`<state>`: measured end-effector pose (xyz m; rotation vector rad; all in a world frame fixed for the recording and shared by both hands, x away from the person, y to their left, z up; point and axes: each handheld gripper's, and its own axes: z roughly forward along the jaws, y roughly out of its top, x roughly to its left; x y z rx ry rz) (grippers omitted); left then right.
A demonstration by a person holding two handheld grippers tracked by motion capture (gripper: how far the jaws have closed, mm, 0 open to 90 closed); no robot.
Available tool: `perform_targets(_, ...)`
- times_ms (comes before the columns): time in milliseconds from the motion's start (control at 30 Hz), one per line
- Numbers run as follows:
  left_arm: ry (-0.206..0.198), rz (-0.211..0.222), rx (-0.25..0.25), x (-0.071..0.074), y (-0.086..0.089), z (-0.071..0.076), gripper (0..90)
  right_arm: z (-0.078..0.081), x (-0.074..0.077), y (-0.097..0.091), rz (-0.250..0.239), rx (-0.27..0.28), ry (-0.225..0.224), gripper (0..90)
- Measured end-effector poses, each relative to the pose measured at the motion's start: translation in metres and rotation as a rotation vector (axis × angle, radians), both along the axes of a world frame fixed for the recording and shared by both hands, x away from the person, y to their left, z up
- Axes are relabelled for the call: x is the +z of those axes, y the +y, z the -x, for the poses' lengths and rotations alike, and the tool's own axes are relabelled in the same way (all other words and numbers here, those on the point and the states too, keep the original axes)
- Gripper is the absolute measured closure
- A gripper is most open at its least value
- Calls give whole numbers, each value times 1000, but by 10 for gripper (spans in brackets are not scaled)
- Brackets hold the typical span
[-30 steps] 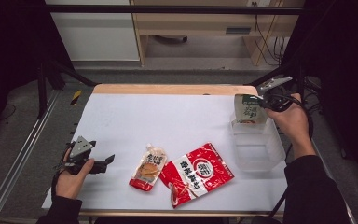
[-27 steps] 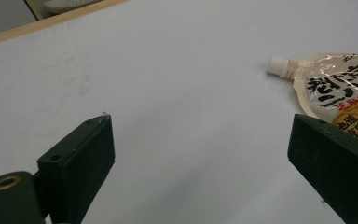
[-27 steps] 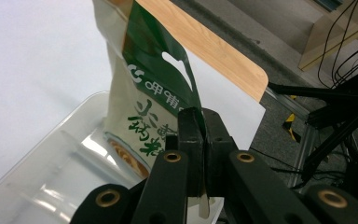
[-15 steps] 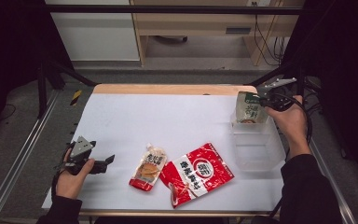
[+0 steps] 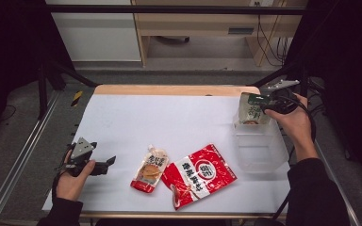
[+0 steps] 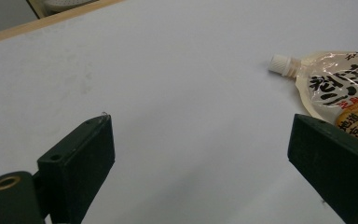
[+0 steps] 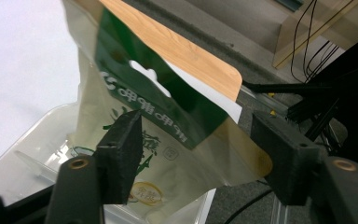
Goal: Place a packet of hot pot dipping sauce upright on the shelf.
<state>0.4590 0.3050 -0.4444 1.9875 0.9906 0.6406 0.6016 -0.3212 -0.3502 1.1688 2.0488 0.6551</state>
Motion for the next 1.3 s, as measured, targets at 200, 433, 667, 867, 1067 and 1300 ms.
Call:
perform_targets(200, 0, 1, 2, 0, 0, 0, 73, 4, 5, 0, -11, 7, -39, 286)
perform_targets(433, 3, -1, 3, 0, 1, 0, 73, 12, 13, 4, -19, 26, -59, 253)
perform_targets(667, 0, 1, 5, 0, 1, 0, 73, 25, 24, 9, -34, 53, -88, 224)
perform_targets(867, 2, 2, 6, 1, 3, 0, 73, 29, 26, 10, -38, 60, -92, 217)
perform_targets(1067, 2, 2, 6, 1, 3, 0, 73, 29, 26, 11, -34, 64, -94, 207)
perform_targets(1300, 3, -4, 5, 1, 3, 0, 73, 31, 27, 12, -32, 63, -89, 173)
